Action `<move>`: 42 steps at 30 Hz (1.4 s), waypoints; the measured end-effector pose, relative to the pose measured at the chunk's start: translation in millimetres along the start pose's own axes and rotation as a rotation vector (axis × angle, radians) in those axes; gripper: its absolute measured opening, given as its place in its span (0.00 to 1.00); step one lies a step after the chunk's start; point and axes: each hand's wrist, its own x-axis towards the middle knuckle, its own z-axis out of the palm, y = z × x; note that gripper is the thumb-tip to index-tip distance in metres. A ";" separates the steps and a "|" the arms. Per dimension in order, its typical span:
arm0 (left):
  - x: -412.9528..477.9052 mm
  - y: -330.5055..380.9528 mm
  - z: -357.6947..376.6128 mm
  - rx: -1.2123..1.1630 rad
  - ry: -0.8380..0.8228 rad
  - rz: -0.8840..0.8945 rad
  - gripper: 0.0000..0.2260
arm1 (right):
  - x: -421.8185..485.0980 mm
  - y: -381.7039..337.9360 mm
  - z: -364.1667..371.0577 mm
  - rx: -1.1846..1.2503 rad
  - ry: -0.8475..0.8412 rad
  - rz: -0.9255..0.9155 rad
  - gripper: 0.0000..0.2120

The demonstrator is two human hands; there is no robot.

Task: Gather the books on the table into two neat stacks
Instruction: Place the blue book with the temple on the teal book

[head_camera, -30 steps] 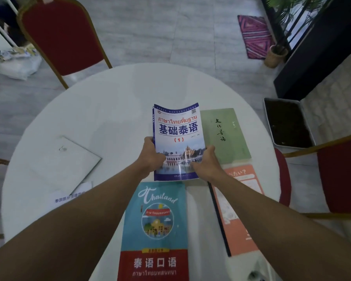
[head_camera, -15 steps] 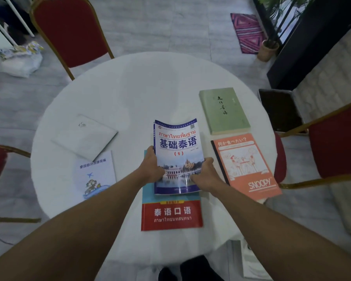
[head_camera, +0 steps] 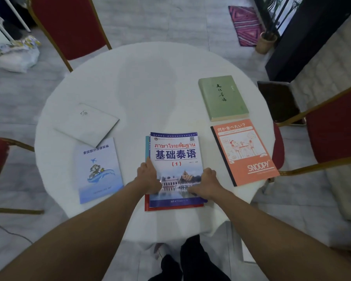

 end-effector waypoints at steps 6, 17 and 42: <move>2.4 -7.3 3.0 0.092 0.021 -0.029 0.32 | -1.4 -9.8 1.8 -0.068 0.003 -0.041 0.38; 10.4 -16.0 -1.6 0.034 0.026 0.017 0.28 | 0.8 -14.5 3.2 -0.085 0.048 -0.065 0.29; 2.2 -10.5 -5.5 0.117 0.018 0.011 0.28 | 8.7 -18.2 -0.7 -0.068 -0.009 -0.062 0.39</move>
